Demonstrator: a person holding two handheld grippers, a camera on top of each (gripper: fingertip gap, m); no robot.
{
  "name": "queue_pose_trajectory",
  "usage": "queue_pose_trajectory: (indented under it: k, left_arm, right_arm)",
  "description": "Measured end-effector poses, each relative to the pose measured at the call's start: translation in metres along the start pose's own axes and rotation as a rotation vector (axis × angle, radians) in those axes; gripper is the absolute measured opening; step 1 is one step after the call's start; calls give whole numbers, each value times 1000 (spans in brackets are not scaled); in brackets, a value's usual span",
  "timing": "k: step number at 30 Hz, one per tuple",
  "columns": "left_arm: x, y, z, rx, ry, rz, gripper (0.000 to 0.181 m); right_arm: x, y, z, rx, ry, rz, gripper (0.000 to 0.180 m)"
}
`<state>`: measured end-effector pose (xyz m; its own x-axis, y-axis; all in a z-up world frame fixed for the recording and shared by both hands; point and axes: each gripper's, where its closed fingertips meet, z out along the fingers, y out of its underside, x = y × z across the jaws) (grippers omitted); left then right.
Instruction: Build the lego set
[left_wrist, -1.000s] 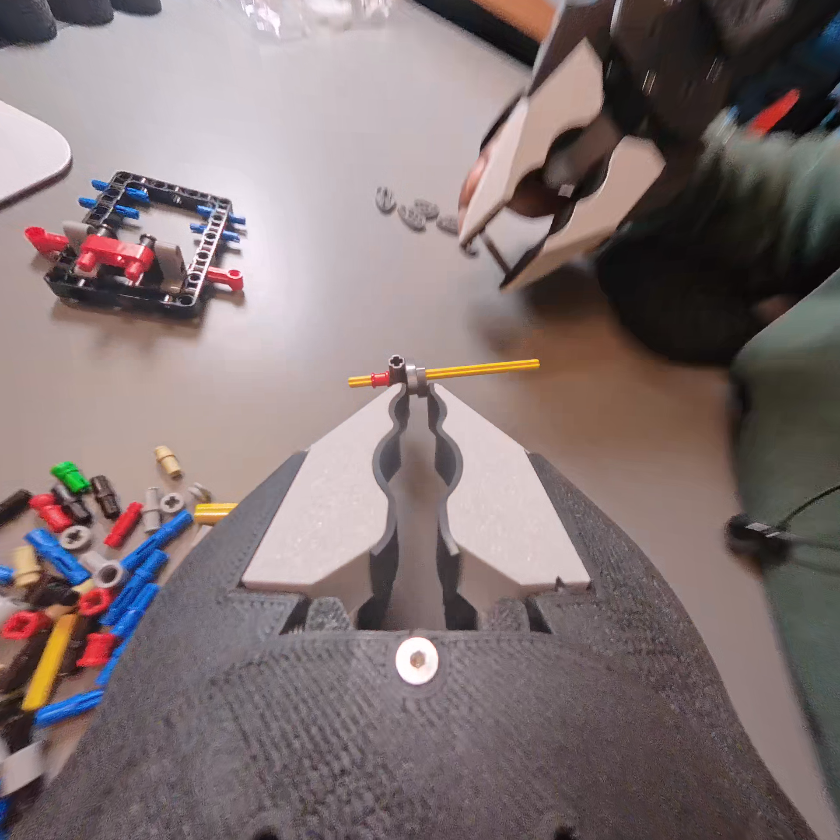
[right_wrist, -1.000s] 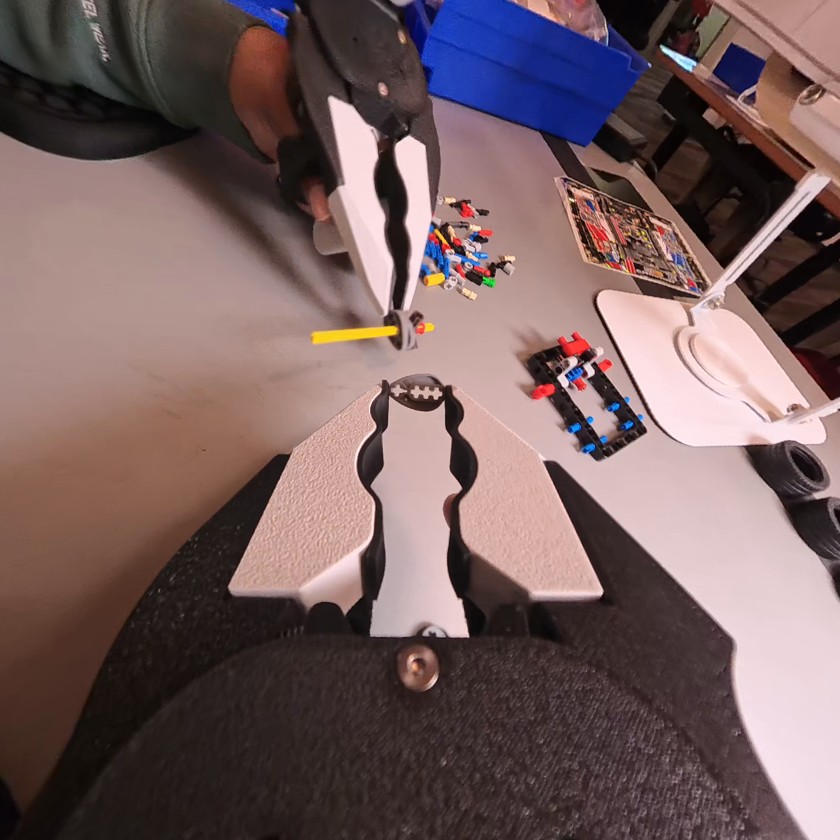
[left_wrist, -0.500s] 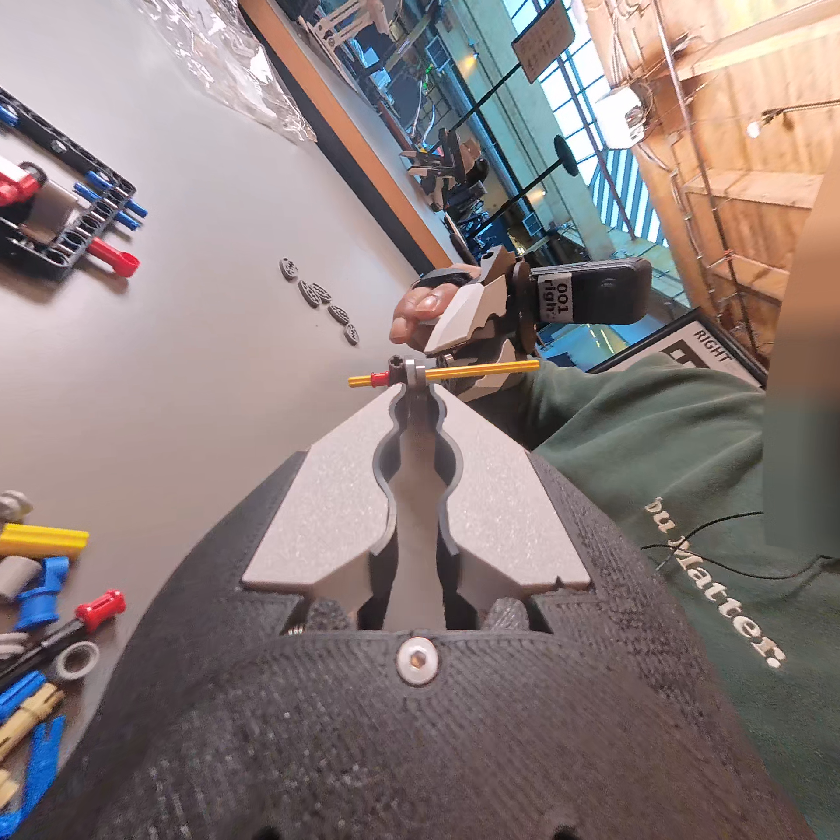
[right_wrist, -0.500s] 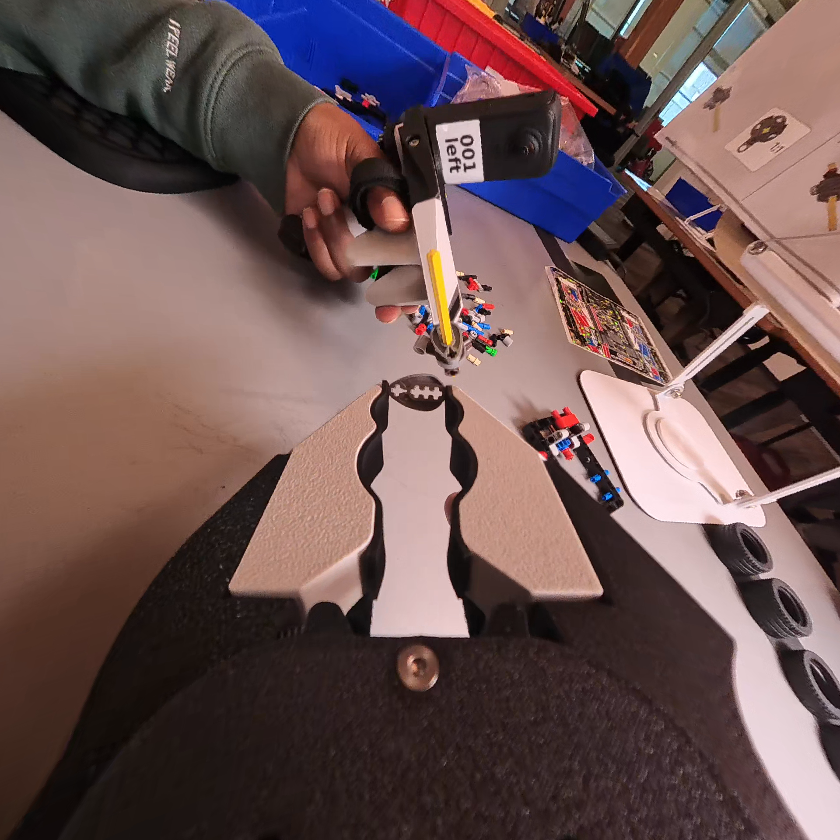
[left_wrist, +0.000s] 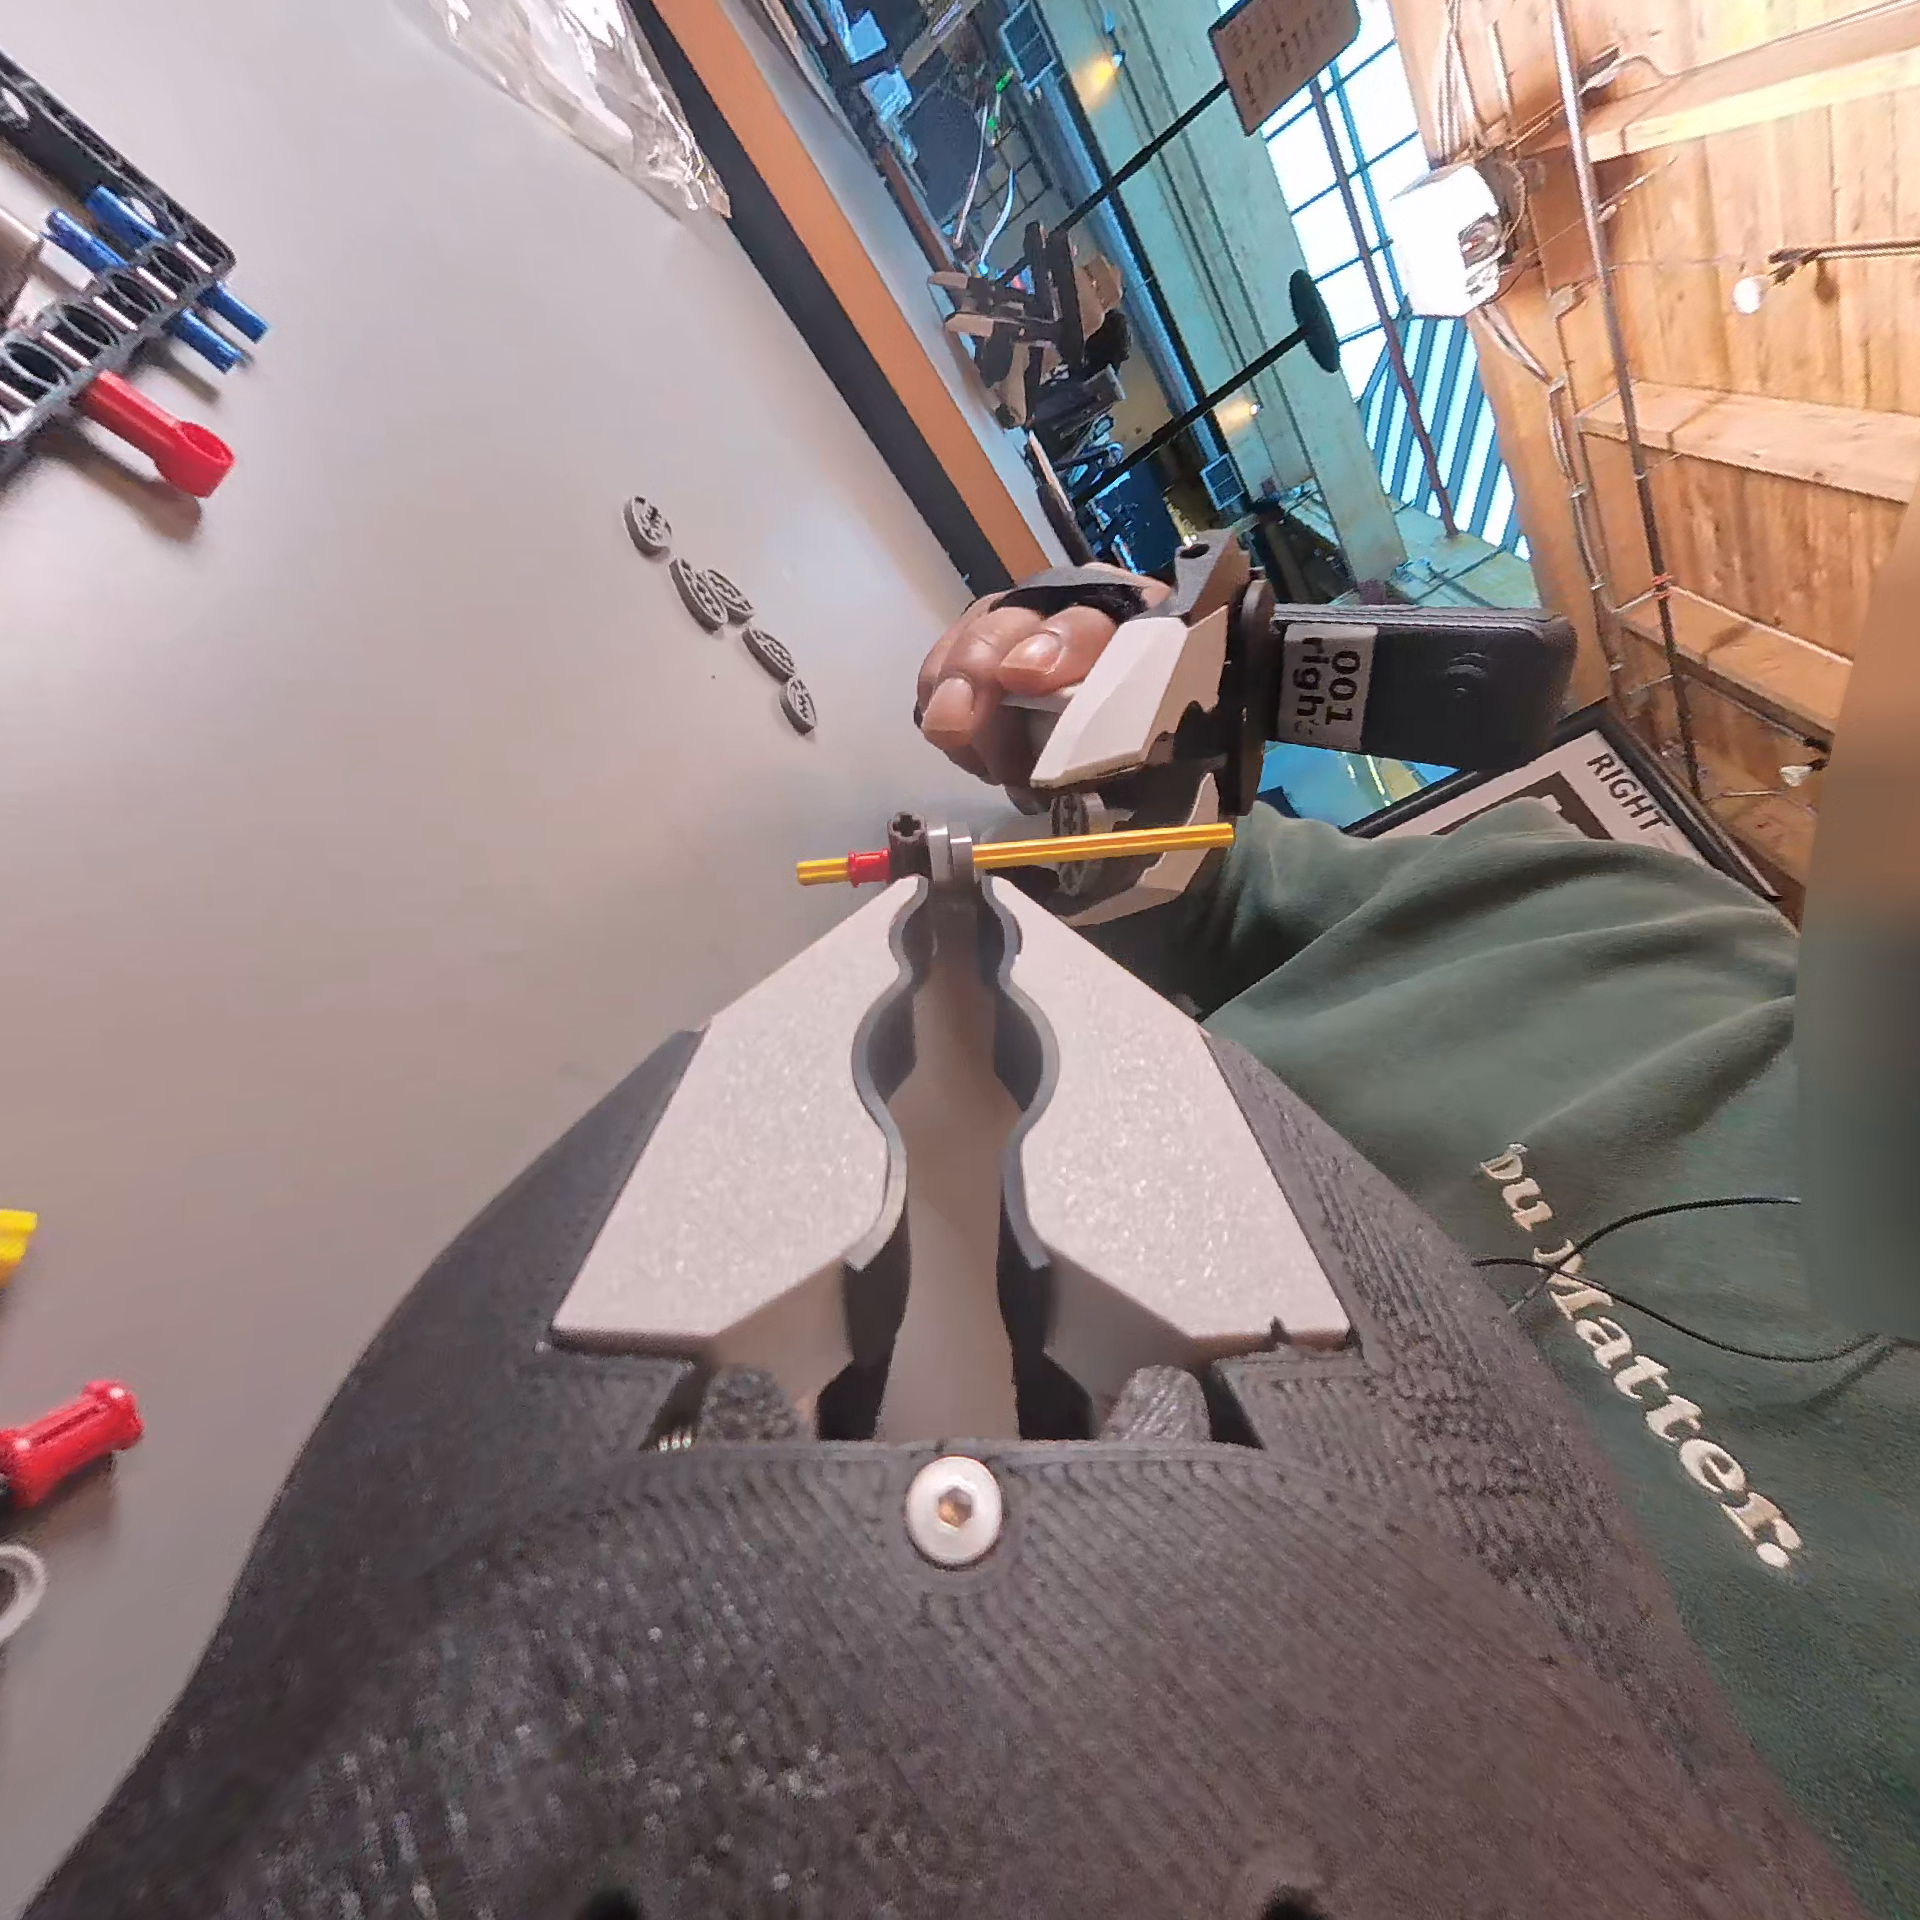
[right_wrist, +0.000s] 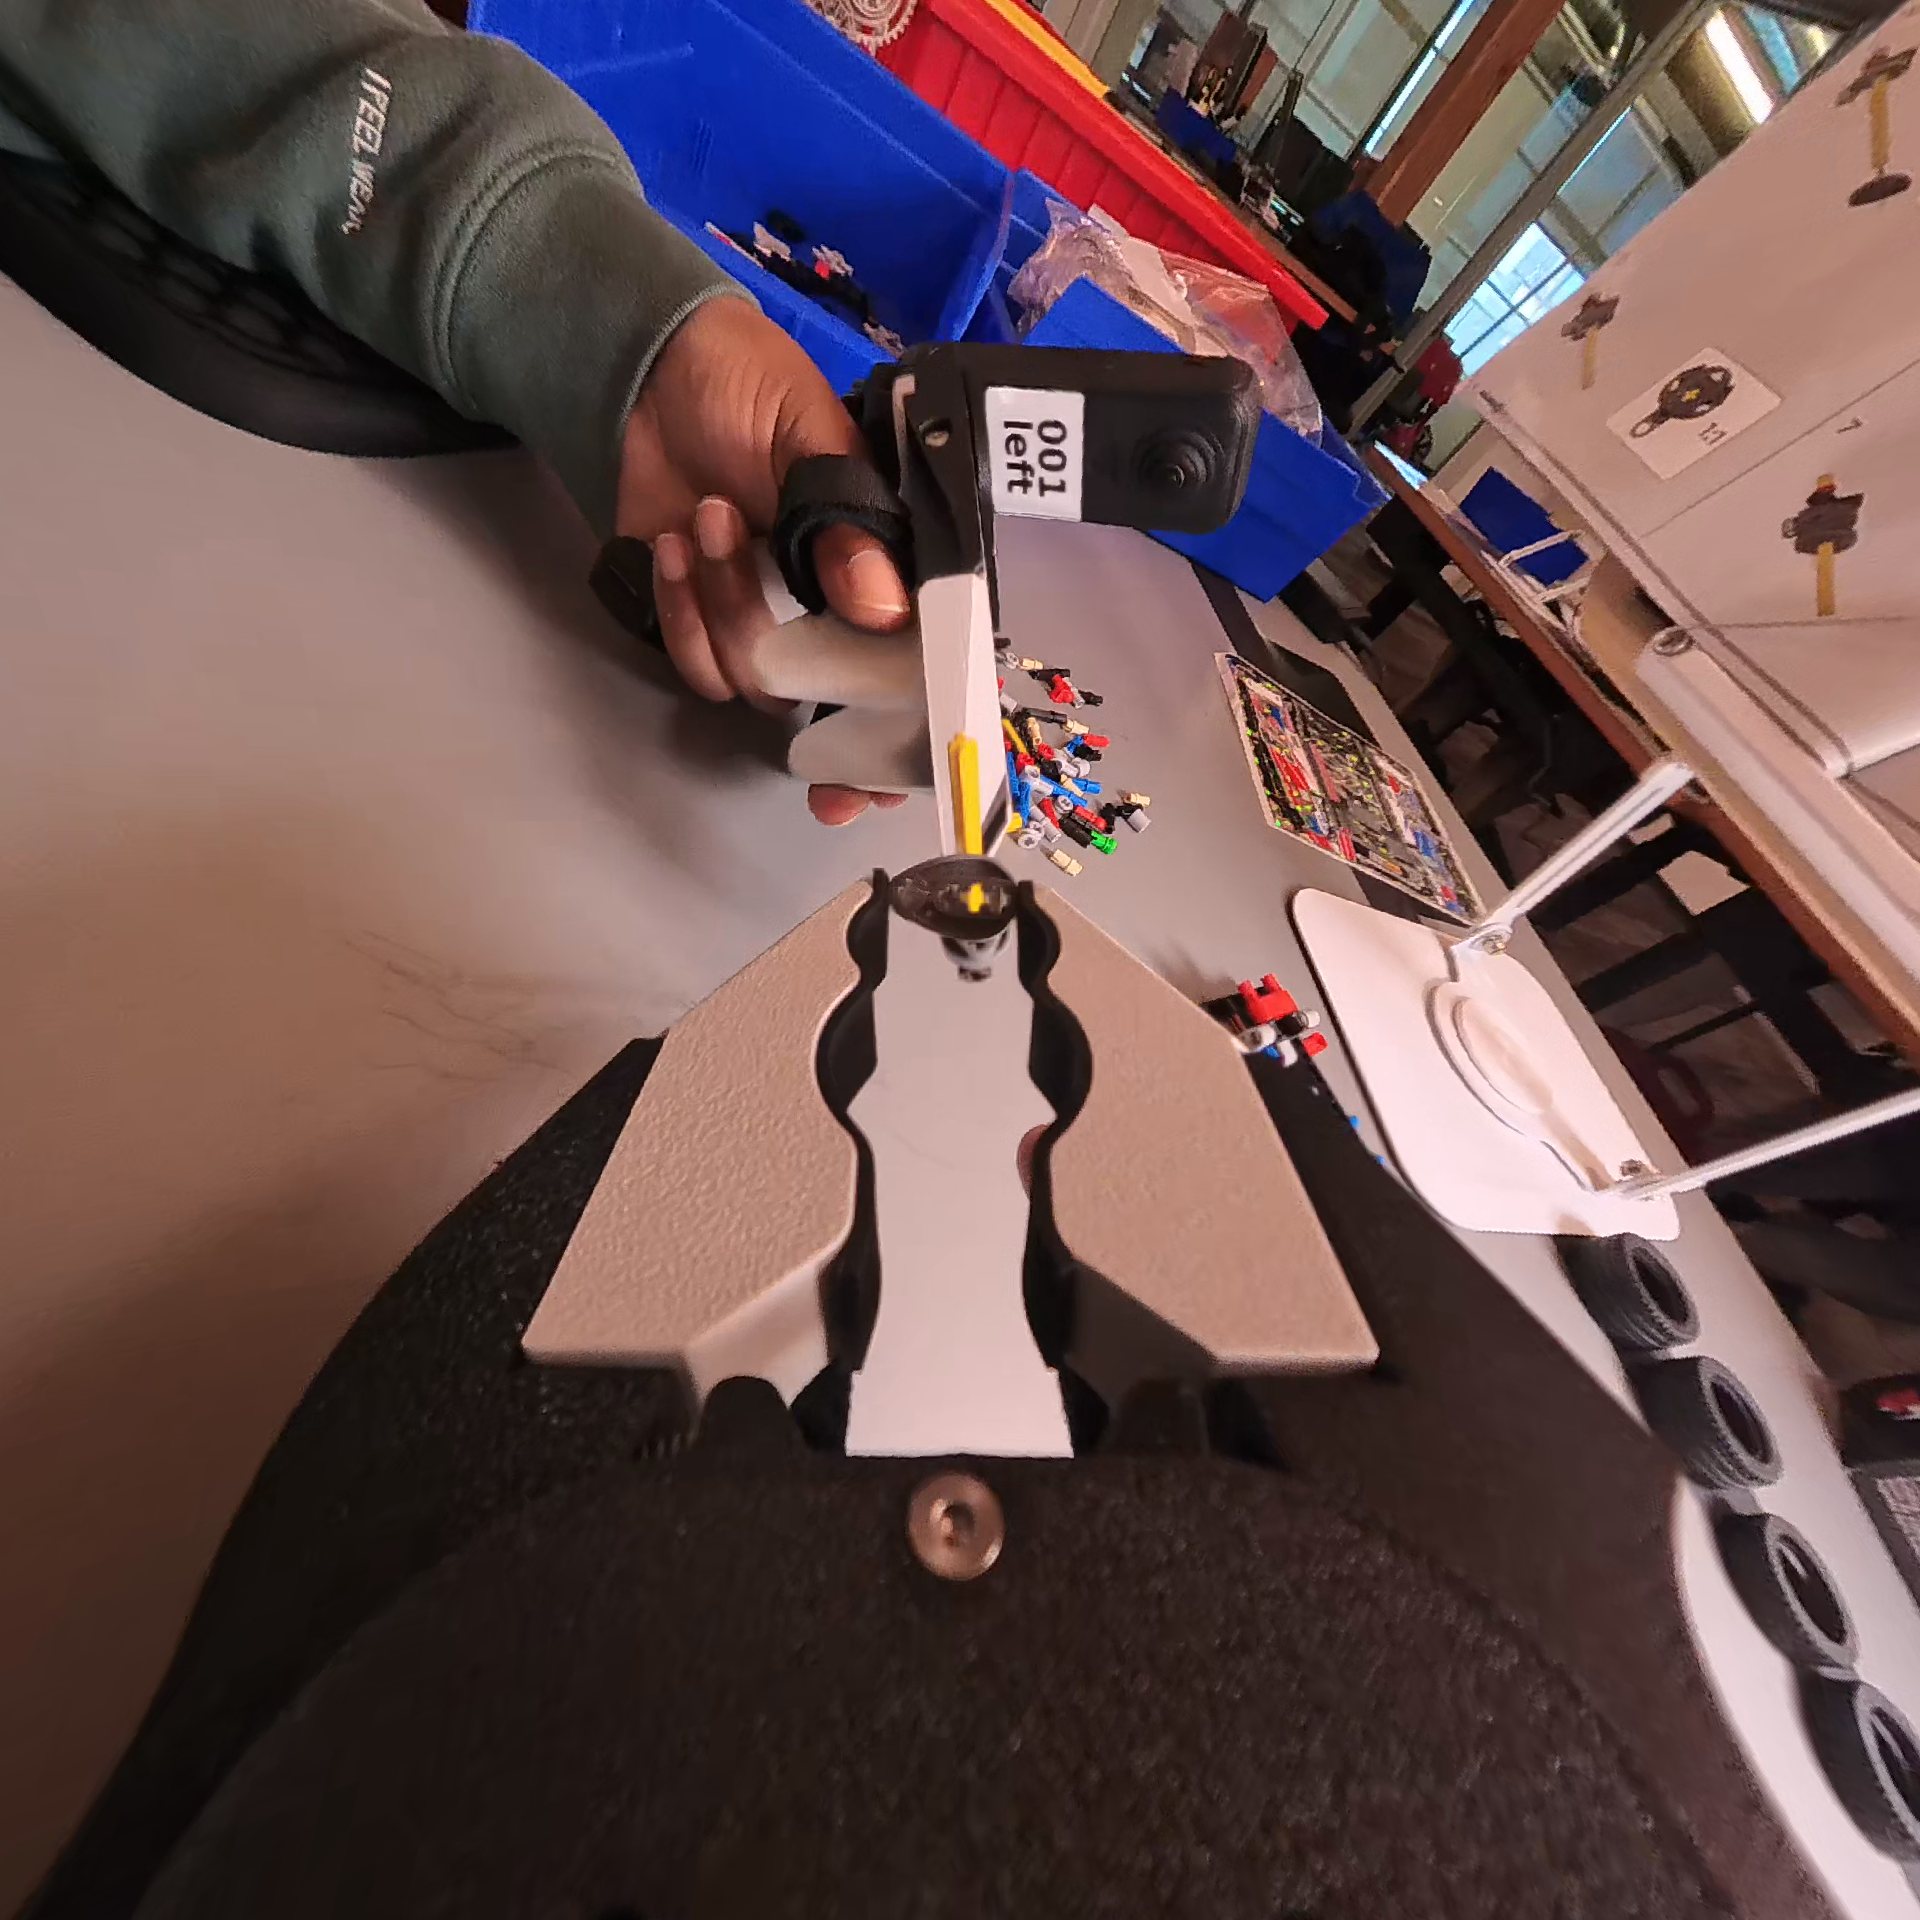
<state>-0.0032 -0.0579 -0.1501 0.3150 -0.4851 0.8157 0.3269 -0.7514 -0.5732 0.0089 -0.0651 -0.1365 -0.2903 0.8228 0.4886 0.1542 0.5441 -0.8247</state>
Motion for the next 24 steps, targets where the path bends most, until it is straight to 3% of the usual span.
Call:
queue_pose_trajectory:
  k: [17,21,24]
  left_arm:
    - [-18,35,10,-231,-169,58,7]
    - [-19,40,11,-284,-210,134,21]
    - [-21,44,8,-350,-261,302,32]
  right_arm:
    - [-27,30,11,-110,-161,44,22]
    - [-31,35,12,-130,-183,61,22]
    - [-30,37,12,-139,-186,83,22]
